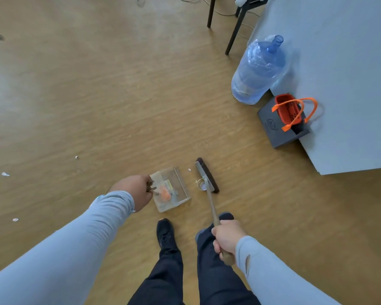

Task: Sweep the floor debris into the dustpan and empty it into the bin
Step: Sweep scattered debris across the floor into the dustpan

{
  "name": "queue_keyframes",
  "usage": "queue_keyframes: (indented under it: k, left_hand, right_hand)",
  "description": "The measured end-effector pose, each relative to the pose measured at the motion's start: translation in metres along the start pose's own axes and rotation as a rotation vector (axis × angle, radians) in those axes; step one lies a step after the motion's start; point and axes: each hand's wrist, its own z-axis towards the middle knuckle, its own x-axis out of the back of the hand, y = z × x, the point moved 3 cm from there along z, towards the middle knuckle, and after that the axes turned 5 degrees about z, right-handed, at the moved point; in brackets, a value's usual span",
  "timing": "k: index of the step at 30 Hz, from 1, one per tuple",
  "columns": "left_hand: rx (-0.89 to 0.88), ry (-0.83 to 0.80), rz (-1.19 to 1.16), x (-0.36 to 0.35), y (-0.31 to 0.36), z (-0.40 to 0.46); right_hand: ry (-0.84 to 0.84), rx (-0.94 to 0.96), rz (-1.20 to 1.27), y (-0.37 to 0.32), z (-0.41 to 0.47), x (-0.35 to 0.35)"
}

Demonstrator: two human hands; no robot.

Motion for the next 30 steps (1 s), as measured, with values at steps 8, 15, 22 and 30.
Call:
queue_keyframes:
  k: [8, 15, 22, 30]
  left_hand:
    - [0.001, 0.022, -0.006, -0.002, -0.003, 0.001]
    - [0.001, 0.024, -0.011, -0.006, -0.006, 0.001]
    - [-0.003, 0.028, -0.014, -0.011, -0.006, 0.004]
    - [0.003, 0.013, -0.030, -0.014, -0.008, 0.000]
  right_hand:
    - [-0.115, 0.047, -0.158, 0.005, -0.043, 0.070]
    - [-0.058, 0.027, 0.054, 0.013, -0.061, 0.120]
    - [-0.049, 0.083, -0.139, -0.001, -0.029, 0.033]
    - [-0.148, -0.012, 0.143, 0.017, -0.052, 0.090]
